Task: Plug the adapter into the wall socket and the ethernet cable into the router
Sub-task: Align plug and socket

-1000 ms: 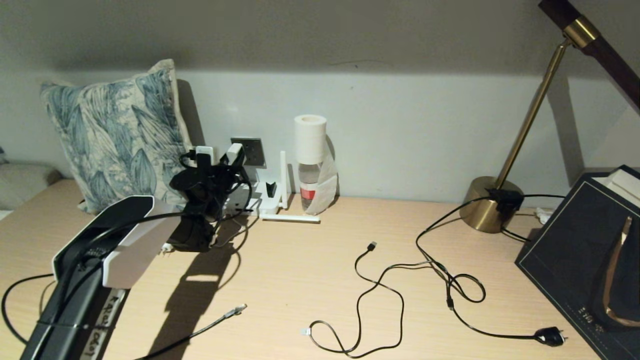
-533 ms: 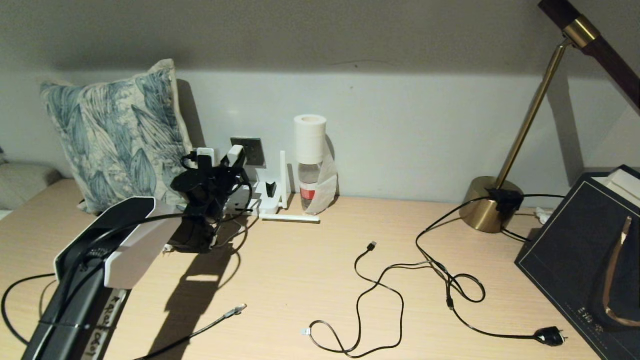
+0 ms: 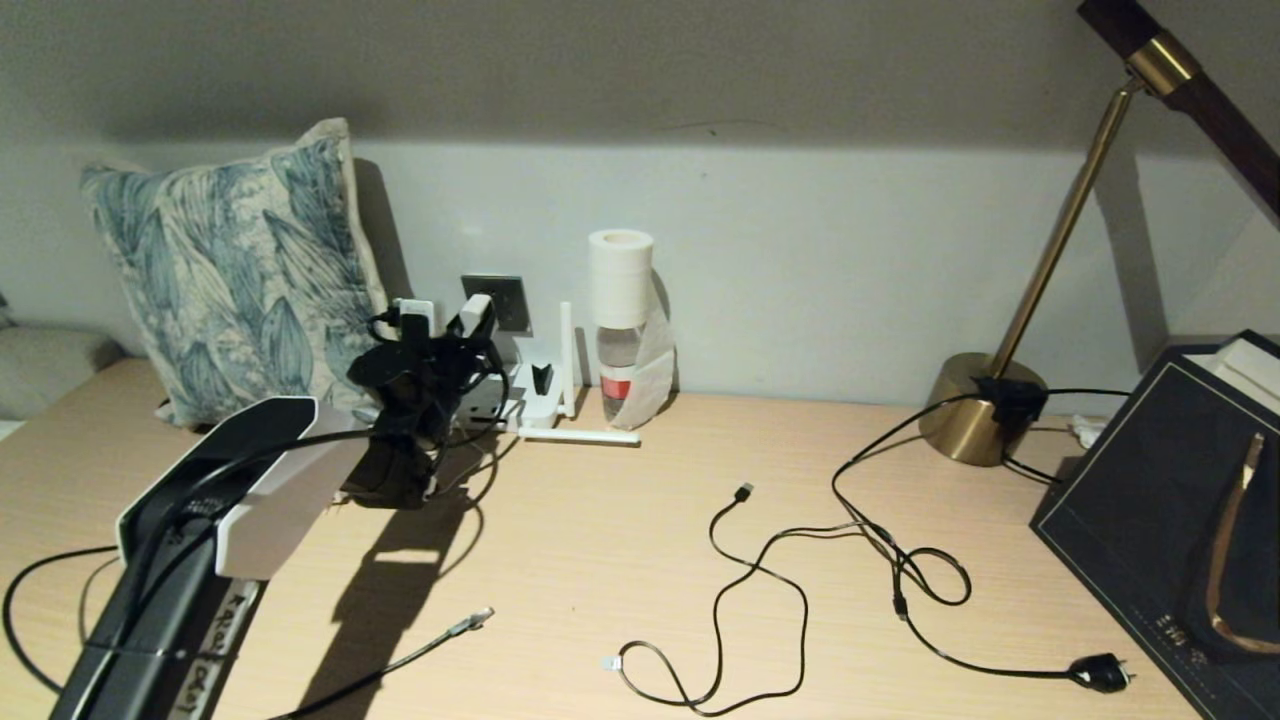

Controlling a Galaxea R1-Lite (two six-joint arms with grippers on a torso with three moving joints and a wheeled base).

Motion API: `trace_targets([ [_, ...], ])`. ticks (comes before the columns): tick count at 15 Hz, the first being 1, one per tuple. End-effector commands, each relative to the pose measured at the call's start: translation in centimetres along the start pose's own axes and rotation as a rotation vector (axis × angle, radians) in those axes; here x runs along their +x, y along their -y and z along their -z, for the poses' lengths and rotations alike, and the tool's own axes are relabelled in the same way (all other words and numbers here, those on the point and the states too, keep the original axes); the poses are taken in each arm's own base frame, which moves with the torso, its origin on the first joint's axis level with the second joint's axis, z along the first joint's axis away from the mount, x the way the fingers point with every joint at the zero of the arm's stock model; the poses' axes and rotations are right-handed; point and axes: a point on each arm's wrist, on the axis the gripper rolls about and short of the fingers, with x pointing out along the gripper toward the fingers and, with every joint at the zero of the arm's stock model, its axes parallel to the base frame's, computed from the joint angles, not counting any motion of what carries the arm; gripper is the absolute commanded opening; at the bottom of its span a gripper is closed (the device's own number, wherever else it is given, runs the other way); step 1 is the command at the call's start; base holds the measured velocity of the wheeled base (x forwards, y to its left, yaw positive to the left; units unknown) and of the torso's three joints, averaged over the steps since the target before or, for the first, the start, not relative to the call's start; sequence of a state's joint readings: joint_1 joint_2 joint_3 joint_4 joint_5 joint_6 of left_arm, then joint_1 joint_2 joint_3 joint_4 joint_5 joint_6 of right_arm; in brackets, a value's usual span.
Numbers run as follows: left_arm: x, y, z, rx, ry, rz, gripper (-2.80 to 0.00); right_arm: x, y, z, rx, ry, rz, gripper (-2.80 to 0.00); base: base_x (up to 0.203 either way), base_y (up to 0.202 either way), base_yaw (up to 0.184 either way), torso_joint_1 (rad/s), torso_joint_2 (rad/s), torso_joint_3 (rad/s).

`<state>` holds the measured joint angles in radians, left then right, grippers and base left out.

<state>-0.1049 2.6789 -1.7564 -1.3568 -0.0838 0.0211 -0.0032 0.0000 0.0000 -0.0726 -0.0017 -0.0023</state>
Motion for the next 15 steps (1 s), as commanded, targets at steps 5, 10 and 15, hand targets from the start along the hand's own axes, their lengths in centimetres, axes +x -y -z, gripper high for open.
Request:
trace_targets([
  [5, 0.48, 0.00, -0.53, 0.001, 0.015, 0.001, -2.80, 0.15, 0.00, 0.73, -0.001, -0.025, 0.000, -2.80, 0.000, 0.000, 0.000, 0.000, 0.00, 0.000],
  [10, 0.59, -0.01, -0.57, 0.001, 0.012, 0.001, -2.80, 0.15, 0.00, 0.73, -0.001, -0.025, 0.000, -2.80, 0.000, 0.000, 0.000, 0.000, 0.00, 0.000],
  [15, 0.94, -0.04, -0.66, 0.001, 0.012, 0.001, -2.80, 0.15, 0.00, 0.73, -0.001, -0.025, 0.000, -2.80, 0.000, 0.000, 0.000, 0.000, 0.00, 0.000],
])
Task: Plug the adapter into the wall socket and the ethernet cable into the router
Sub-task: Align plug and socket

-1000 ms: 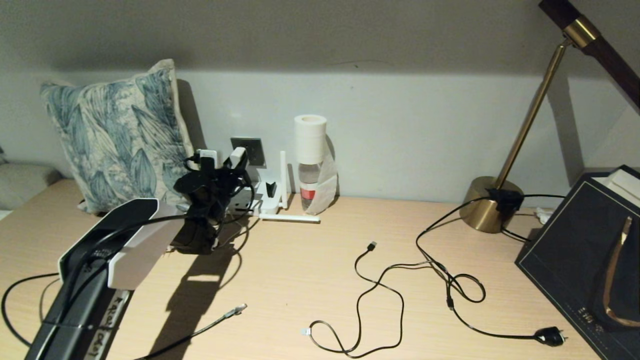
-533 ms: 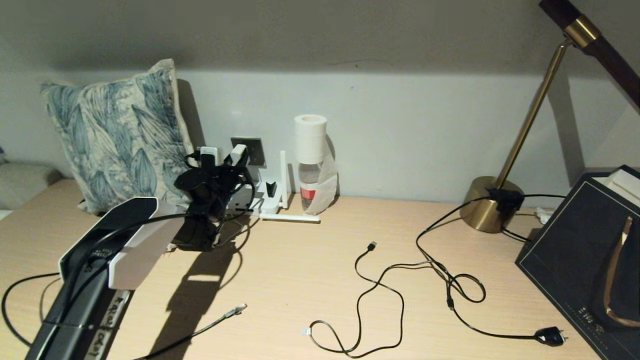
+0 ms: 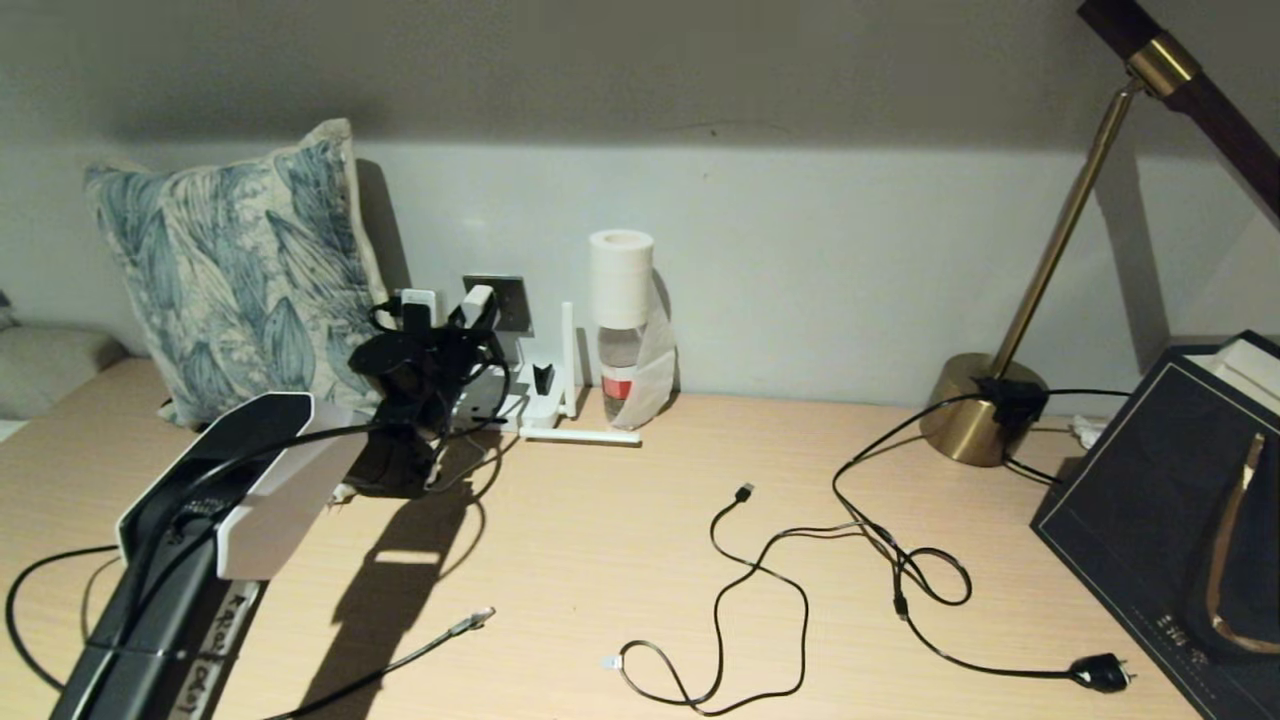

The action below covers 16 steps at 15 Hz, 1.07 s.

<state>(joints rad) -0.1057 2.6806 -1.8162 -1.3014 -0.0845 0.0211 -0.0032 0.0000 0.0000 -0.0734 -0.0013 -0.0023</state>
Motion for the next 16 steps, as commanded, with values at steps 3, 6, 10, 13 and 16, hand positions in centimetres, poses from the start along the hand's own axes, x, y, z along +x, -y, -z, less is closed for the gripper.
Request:
trace_targets([
  [3, 0.5, -0.1, 0.3, 0.003, 0.032, -0.018, -2.80, 0.2, 0.0, 0.7, -0.001, -0.026, 0.000, -2.80, 0.000, 0.000, 0.000, 0.000, 0.00, 0.000],
  [6, 0.5, -0.1, 0.5, 0.002, 0.025, -0.040, -2.80, 0.2, 0.0, 0.7, -0.001, -0.026, 0.000, -2.80, 0.000, 0.000, 0.000, 0.000, 0.00, 0.000],
  [10, 0.4, -0.1, 0.9, 0.000, 0.019, -0.059, -2.80, 0.2, 0.0, 0.7, -0.001, -0.026, 0.000, -2.80, 0.000, 0.000, 0.000, 0.000, 0.00, 0.000],
  [13, 0.2, -0.1, 1.4, -0.001, 0.008, -0.065, -2.80, 0.2, 0.0, 0.7, -0.001, -0.026, 0.000, -2.80, 0.000, 0.000, 0.000, 0.000, 0.00, 0.000],
  [16, 0.1, 0.3, 1.4, -0.004, 0.013, -0.070, -2.80, 0.2, 0.0, 0.7, -0.001, -0.026, 0.000, -2.80, 0.000, 0.000, 0.000, 0.000, 0.00, 0.000],
])
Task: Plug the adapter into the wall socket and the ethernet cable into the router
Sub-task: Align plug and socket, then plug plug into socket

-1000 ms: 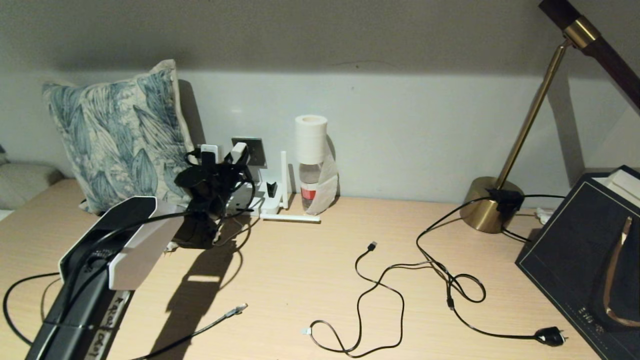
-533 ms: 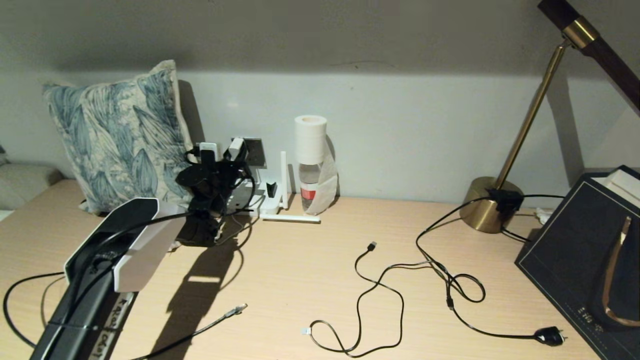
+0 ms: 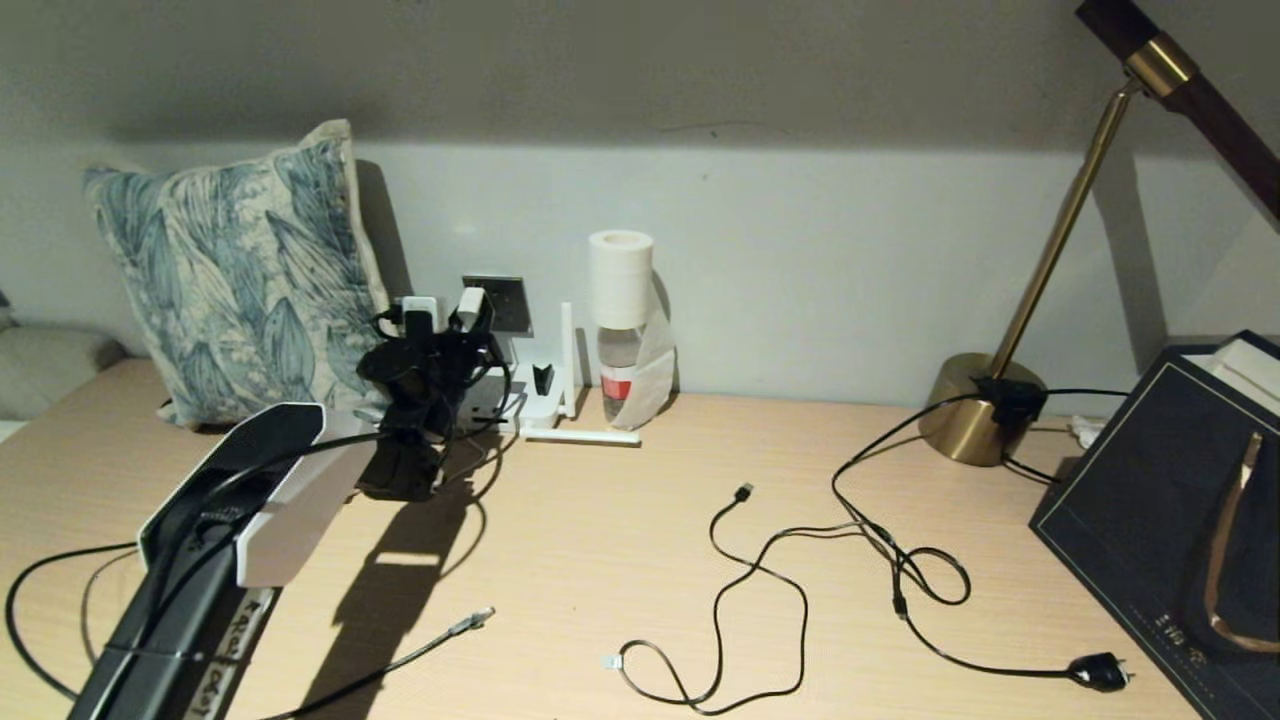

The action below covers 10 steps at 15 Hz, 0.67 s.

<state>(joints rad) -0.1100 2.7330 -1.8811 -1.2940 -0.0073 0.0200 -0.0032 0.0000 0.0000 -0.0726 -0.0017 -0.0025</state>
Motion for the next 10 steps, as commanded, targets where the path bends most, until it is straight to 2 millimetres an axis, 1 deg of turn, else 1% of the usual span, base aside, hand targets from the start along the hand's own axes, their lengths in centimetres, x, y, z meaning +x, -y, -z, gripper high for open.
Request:
trace_targets([
  [1, -0.1, 0.6, 0.0, -0.005, 0.019, 0.008, -2.80, 0.2, 0.0, 0.7, -0.001, -0.025, 0.000, -2.80, 0.000, 0.000, 0.000, 0.000, 0.00, 0.000],
  [6, -0.4, 2.1, -0.1, -0.016, 0.034, 0.018, -2.80, 0.2, 0.0, 0.7, -0.001, -0.025, 0.000, -2.80, 0.000, 0.000, 0.000, 0.000, 0.00, 0.000],
  [10, -0.4, 2.2, 0.0, -0.017, 0.029, 0.014, -2.80, 0.2, 0.0, 0.7, -0.001, -0.025, 0.000, -2.80, 0.000, 0.000, 0.000, 0.000, 0.00, 0.000],
])
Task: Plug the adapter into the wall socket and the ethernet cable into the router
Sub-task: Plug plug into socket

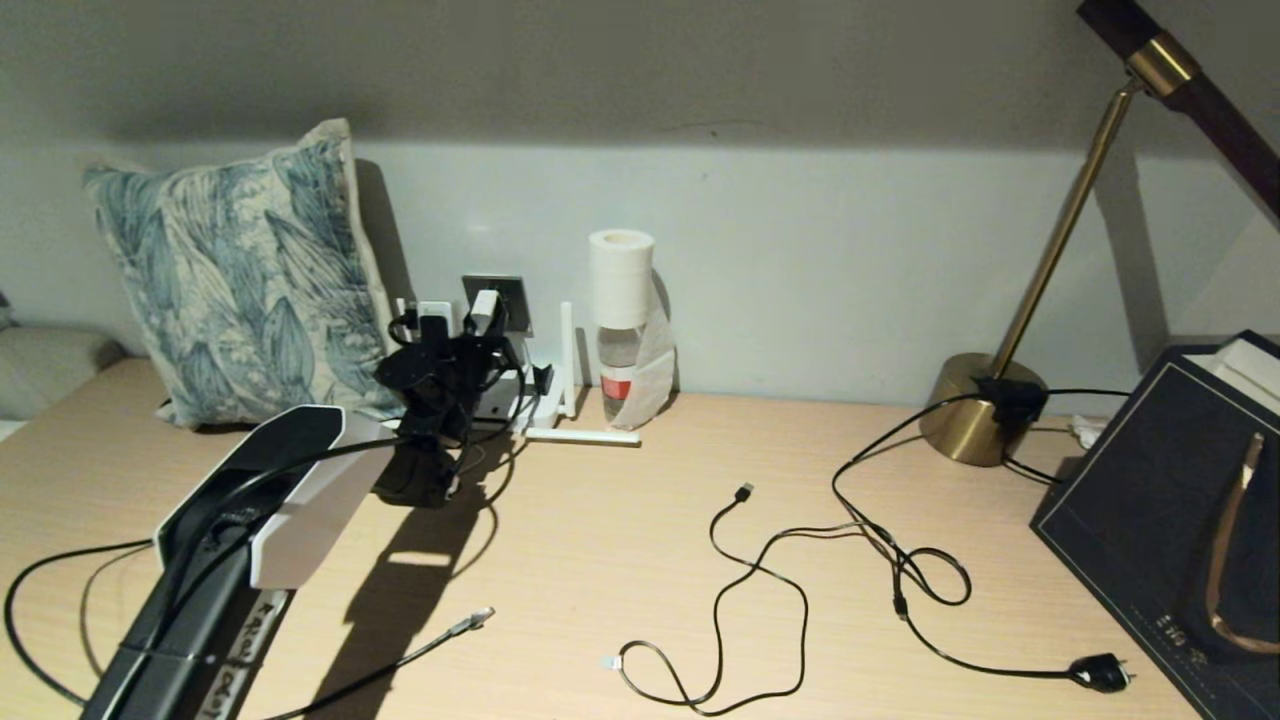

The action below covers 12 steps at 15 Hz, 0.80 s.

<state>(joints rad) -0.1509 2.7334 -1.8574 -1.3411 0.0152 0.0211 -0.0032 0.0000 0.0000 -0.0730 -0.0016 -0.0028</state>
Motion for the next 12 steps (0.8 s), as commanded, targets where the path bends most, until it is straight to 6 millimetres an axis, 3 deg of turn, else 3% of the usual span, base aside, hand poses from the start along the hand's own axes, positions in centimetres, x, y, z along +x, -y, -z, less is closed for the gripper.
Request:
trace_targets([
  [1, 0.0, 0.0, 0.0, 0.000, 0.007, -0.001, -2.80, 0.2, 0.0, 0.7, 0.000, -0.025, 0.000, -2.80, 0.000, 0.000, 0.000, 0.000, 0.00, 0.000],
  [12, -0.5, -1.2, 0.0, 0.010, -0.034, -0.019, -2.80, 0.2, 0.0, 0.7, 0.000, -0.025, 0.000, -2.80, 0.000, 0.000, 0.000, 0.000, 0.00, 0.000],
])
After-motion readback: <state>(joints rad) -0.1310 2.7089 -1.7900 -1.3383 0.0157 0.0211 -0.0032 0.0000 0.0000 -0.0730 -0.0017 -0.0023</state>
